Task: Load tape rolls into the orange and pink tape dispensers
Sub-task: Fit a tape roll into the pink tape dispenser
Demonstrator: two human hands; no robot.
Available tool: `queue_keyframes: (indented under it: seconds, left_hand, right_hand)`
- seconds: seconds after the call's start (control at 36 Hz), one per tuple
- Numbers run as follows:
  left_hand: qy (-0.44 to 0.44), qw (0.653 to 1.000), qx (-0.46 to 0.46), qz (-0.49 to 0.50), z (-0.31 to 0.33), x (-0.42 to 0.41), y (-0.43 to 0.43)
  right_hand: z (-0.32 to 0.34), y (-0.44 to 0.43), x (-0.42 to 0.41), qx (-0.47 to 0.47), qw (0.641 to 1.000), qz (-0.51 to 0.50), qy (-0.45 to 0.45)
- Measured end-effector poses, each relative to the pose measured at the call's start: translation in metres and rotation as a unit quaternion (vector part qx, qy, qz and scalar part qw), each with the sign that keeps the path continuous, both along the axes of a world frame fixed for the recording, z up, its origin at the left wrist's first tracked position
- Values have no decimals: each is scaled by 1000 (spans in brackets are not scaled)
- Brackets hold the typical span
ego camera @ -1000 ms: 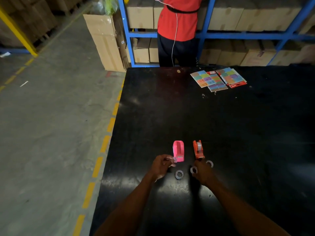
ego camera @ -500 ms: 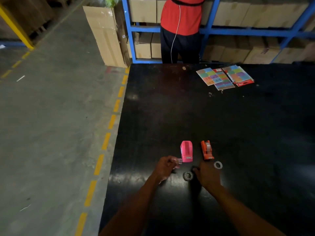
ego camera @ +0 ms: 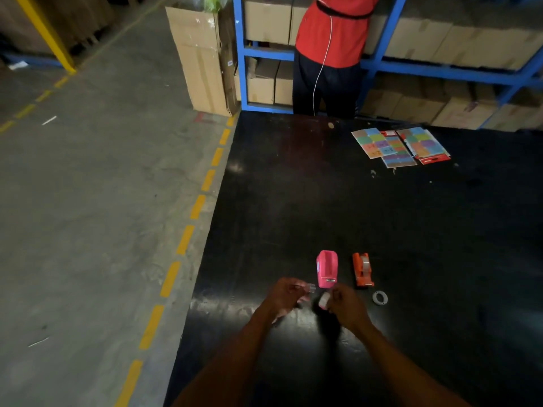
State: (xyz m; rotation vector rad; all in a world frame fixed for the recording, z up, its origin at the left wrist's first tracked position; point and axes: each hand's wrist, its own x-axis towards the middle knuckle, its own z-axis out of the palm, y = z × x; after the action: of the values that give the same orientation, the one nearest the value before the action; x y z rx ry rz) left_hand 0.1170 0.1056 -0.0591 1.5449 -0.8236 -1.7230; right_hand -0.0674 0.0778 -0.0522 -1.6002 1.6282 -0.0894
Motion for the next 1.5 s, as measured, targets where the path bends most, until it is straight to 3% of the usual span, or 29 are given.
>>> queue_keyframes:
  seconds: [0.08, 0.22, 0.5, 0.61, 0.97, 1.5]
  left_hand:
    - [18, 1000, 10, -1, 5, -8, 1]
    - [19, 1000, -3, 4, 21, -29, -2]
    - [-28, 999, -30, 15, 38, -51, 3]
    - [-34, 998, -34, 30, 42, -57, 7]
    - [-70, 996, -45, -20, 49, -65, 9]
    - [-101, 995, -16, 1, 38, -54, -5]
  right_hand:
    - [14, -2, 1, -73, 995, 2, -74]
    - [23, -5, -10, -102, 984, -2, -145]
    - [32, -5, -34, -50, 970, 6, -239]
    - [33, -5, -45, 15, 958, 2, -288]
    - [38, -12, -63, -7, 950, 58, -306]
    - [32, -18, -55, 25, 951, 27, -307]
